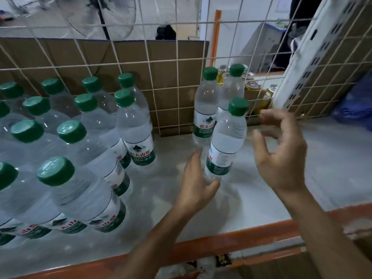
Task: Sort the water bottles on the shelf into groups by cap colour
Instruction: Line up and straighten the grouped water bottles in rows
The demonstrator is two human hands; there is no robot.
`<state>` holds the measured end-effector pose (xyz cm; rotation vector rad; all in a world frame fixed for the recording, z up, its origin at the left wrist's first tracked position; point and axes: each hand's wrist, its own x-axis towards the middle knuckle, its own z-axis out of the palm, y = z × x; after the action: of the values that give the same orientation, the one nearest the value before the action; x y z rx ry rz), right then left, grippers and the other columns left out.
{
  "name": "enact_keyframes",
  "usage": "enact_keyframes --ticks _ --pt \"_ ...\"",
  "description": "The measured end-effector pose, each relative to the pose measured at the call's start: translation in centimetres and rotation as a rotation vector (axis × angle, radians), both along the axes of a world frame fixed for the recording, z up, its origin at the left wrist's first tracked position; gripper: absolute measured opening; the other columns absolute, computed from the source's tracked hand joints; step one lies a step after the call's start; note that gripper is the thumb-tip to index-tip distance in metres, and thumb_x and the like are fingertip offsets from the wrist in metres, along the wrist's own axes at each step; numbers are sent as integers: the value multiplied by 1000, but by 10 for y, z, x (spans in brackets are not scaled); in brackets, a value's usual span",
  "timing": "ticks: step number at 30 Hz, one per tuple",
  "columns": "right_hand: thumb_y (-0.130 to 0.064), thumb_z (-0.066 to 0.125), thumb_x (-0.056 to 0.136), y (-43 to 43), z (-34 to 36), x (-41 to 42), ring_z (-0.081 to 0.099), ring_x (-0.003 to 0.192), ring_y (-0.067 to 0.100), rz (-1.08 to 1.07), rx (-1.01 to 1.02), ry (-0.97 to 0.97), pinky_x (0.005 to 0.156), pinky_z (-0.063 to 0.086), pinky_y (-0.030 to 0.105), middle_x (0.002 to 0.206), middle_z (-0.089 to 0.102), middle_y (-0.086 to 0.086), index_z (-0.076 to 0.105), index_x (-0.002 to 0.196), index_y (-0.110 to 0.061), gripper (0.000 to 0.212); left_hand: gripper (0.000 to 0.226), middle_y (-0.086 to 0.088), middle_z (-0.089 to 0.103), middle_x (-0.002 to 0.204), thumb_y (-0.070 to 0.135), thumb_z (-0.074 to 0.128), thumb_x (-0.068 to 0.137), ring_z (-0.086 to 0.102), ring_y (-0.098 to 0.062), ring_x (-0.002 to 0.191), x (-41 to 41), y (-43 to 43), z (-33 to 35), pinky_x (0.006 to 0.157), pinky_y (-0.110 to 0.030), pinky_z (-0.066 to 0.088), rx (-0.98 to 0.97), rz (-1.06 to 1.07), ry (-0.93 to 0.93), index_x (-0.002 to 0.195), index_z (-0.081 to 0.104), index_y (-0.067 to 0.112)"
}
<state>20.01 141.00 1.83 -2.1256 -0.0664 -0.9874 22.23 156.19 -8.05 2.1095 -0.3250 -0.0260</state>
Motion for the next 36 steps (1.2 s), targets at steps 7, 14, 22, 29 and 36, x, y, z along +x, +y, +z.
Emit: enact_keyframes --ticks 7,14,22,29,36 --pt "-5 69 78 12 -73 3 53 114 6 198 295 505 92 50 24 125 54 -1 41 133 -16 62 76 18 52 124 17 72 71 52 3 112 13 -14 -12 88 -5 40 -112 -72 -6 138 36 26" --pt "-9 83 62 45 -83 22 58 98 7 253 330 473 74 45 2 109 60 -7 42 117 -16 68 54 5 58 120 21 68 76 55 -8 109 -5 4 -20 93 -36 48 -74 211 -36 126 47 22" --pt "-6 85 58 106 -87 42 63 96 12 613 340 591 83 56 37 107 62 6 51 92 -35 56 41 2 52 103 12 69 81 57 -12 82 -42 58 -22 66 -29 52 -20 620 -233 116 50 15" --pt "-12 84 61 145 -88 43 57 104 2 694 300 508 89 49 24 111 59 -13 50 105 -46 65 42 -7 53 110 0 59 82 57 -2 84 -43 73 -17 74 -19 42 -25 776 -172 123 50 7" --pt "-6 82 65 147 -98 39 54 107 -9 713 459 576 90 46 15 117 54 -22 40 119 -32 73 62 -8 32 135 -5 53 82 48 -23 115 -50 58 -17 95 -33 45 -84 755 -131 138 30 8"
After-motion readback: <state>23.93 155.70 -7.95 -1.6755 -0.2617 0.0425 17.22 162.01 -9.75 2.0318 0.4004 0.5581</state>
